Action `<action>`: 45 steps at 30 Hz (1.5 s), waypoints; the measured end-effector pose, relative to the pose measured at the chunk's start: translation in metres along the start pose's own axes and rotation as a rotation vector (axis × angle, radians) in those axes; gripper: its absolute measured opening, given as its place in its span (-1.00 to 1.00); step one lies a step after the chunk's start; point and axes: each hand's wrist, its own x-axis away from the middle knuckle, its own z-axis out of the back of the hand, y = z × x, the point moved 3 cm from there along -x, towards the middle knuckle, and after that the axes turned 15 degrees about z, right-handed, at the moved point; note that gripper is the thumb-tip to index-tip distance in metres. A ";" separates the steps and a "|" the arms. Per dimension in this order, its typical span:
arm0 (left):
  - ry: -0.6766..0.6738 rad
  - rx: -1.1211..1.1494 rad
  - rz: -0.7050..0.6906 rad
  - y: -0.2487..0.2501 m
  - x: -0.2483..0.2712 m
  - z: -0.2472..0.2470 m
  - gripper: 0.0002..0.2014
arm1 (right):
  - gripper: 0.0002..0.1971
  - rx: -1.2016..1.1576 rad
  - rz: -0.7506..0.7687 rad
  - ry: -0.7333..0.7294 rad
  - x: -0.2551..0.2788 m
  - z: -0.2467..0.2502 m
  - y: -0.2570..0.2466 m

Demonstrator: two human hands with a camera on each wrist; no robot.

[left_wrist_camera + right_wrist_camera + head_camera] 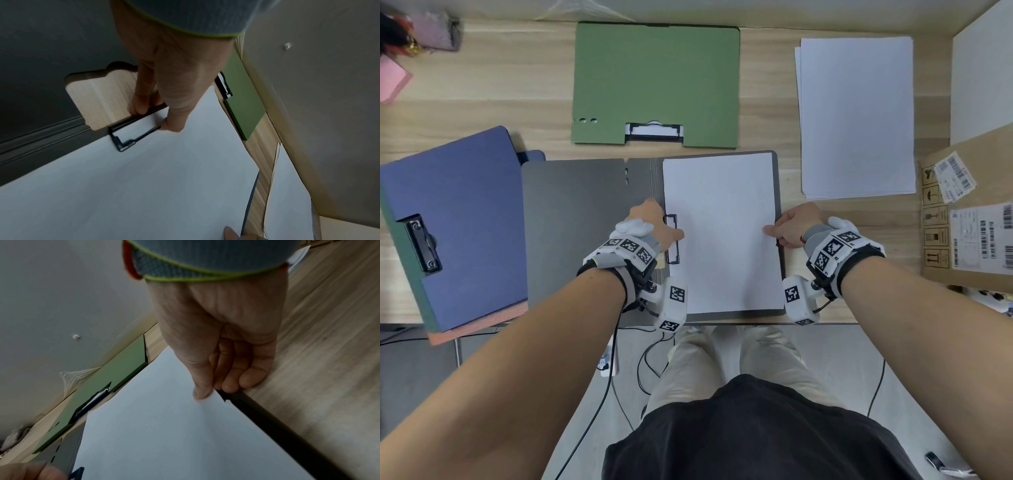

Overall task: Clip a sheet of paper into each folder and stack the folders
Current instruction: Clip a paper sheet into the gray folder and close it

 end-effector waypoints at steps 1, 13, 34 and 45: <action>0.001 -0.005 -0.001 0.000 0.000 -0.001 -0.43 | -0.73 0.013 0.003 0.002 -0.002 -0.001 0.001; 0.030 0.008 -0.049 -0.015 -0.003 0.012 -0.49 | -0.75 0.316 0.143 -0.044 0.017 0.008 -0.041; 0.216 0.230 0.414 -0.165 -0.031 0.081 0.03 | -0.56 0.481 0.403 -0.286 0.054 -0.088 -0.147; 0.419 0.052 -0.097 -0.107 0.034 0.153 -0.37 | -0.53 0.289 0.445 -0.419 0.069 -0.064 -0.152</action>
